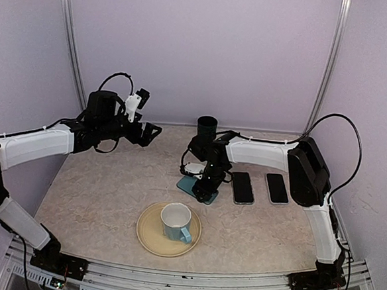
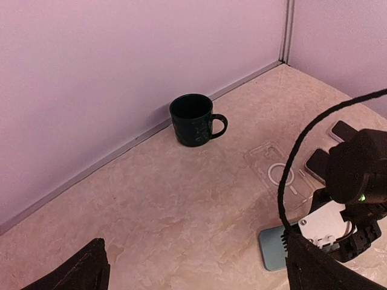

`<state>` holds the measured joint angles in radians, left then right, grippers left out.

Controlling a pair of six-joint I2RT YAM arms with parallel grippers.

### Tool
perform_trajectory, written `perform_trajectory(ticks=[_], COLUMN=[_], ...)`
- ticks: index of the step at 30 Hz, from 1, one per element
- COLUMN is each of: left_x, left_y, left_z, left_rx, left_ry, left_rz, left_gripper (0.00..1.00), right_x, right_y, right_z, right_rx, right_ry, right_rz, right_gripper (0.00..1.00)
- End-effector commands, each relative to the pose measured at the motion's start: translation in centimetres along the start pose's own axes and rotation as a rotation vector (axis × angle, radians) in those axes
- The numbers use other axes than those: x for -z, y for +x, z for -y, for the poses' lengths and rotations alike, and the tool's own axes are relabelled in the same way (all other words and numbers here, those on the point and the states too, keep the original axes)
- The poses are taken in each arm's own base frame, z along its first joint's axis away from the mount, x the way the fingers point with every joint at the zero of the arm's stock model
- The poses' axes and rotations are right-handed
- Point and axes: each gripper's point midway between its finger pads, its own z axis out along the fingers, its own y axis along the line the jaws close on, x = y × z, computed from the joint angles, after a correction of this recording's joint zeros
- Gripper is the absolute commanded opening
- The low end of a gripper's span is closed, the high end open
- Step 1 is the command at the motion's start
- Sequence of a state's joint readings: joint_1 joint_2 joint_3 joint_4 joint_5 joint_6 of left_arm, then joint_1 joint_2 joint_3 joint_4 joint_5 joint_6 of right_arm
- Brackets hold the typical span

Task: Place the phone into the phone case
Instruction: Pick up the phone at the center of the board.

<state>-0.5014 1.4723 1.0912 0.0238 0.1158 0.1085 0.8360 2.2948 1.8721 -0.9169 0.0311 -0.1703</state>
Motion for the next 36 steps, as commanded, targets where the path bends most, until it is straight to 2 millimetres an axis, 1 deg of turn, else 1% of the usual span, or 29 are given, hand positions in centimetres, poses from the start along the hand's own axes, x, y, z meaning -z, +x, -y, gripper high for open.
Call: perform_trajectory(ticks=[1, 4, 6, 8, 12, 16, 19, 23, 27, 32, 36], left_x=[1.4, 2.6, 2.8, 2.7, 1.4, 1.0, 0.3, -0.8, -1.6, -2.4, -2.9], left_y=[-1.4, -1.6, -0.9, -0.9, 0.5, 1.7, 3.2, 5.2, 6.2, 6.9, 7.5], left_z=[2.3, 3.5, 4.3, 4.4, 4.8, 5.5, 5.9, 5.8, 5.7, 5.1, 5.6], left_rx=[-0.256, -0.369, -0.446, -0.485, -0.569, -0.642, -0.722, -0.817, -0.909, -1.025, -1.123], left_ry=[0.077, 0.118, 0.158, 0.167, 0.198, 0.228, 0.228, 0.205, 0.179, 0.122, 0.112], left_rz=[0.136, 0.225, 0.246, 0.252, 0.2, 0.174, 0.12, 0.062, 0.034, -0.005, -0.015], left_gripper=[0.99, 0.99, 0.99, 0.99, 0.99, 0.99, 0.98, 0.96, 0.94, 0.94, 0.93], right_x=[3.5, 4.4, 5.0, 5.5, 6.0, 5.8, 5.9, 6.6, 7.7, 9.0, 9.8], right_y=[-2.8, -3.0, -3.1, -3.2, -3.1, -3.0, -3.1, -3.5, -3.9, -4.4, -4.7], right_z=[1.0, 0.9, 1.0, 1.2, 1.5, 1.6, 1.6, 1.5, 1.5, 1.5, 1.3], right_rx=[0.011, 0.013, 0.011, 0.008, -0.003, -0.01, -0.018, -0.018, -0.015, -0.011, -0.009], right_ry=[0.012, -0.025, -0.045, -0.068, -0.107, -0.128, -0.147, -0.17, -0.179, -0.199, -0.213], right_rz=[0.143, 0.182, 0.209, 0.231, 0.261, 0.266, 0.277, 0.306, 0.333, 0.369, 0.394], right_gripper=[0.69, 0.69, 0.68, 0.68, 0.68, 0.67, 0.66, 0.66, 0.66, 0.66, 0.66])
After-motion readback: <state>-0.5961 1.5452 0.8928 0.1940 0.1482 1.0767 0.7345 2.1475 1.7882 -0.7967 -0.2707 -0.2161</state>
